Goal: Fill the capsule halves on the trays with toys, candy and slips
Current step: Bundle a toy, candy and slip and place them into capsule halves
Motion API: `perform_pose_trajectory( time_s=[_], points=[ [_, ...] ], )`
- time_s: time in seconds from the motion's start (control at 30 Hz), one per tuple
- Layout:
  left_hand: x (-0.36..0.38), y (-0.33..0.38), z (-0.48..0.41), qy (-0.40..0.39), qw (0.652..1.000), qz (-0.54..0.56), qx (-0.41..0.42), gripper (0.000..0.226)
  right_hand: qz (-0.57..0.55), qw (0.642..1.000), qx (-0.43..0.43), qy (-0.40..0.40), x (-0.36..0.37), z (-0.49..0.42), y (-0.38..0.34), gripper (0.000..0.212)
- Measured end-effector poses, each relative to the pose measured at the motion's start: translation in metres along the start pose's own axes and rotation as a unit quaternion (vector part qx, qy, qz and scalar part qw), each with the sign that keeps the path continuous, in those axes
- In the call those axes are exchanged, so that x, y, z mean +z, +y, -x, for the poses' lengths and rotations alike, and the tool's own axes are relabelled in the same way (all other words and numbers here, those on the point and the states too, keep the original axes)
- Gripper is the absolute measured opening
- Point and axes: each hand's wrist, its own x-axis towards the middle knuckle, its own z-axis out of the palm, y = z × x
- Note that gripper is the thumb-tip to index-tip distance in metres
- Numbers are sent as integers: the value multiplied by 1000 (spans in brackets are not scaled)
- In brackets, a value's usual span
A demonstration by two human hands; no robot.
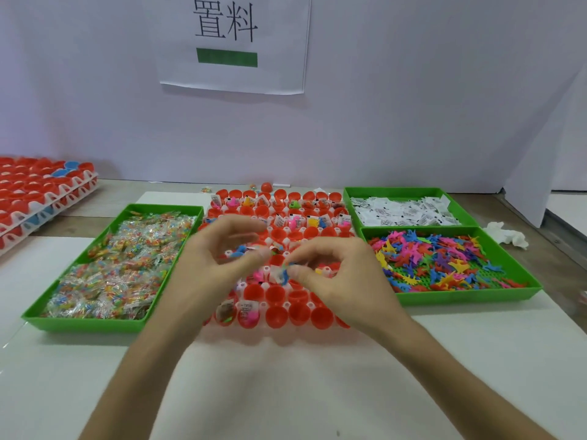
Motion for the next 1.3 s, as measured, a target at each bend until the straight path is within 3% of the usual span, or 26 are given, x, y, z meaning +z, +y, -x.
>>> perform_pose_trajectory(
  time_s=[0.17, 0.2, 0.27, 0.33, 0.4, 0.5, 0.77, 1.03, 1.2, 1.3],
  points=[
    [-49, -4, -11, 139, 987, -84, -8, 12, 125, 989, -8, -73, 9, 6, 7, 10],
    [-58, -11, -15, 179, 969, -167, -12, 10, 145, 986, -8, -82, 10, 6, 8, 8],
    [-73, -27, -23, 231, 902, -363, -42, 15, 176, 979, -4, -104, 13, 6, 8, 4],
    [-84, -44, -29, 217, 870, -430, -107, 24, 194, 973, -5, -125, 16, 6, 7, 3],
    [-91, -60, -32, 178, 867, -436, -164, 29, 214, 967, -13, -136, 21, 4, 4, 4],
    [-94, -73, -31, 150, 855, -463, -181, 28, 245, 956, -21, -159, 25, 1, 2, 5],
    [-96, -79, -32, 190, 866, -434, -161, 21, 272, 950, -43, -148, 28, 2, 3, 15],
    [-99, -78, -30, 231, 876, -401, -135, 10, 186, 966, 10, -177, 3, -2, -2, 15],
    [-100, -79, -32, 251, 876, -393, -120, 11, 162, 982, 80, -62, -34, -35, 20, 5],
    [-101, -81, -32, 256, 878, -389, -109, 10, 230, 962, 137, 51, -67, -71, 62, 8]
  ],
)
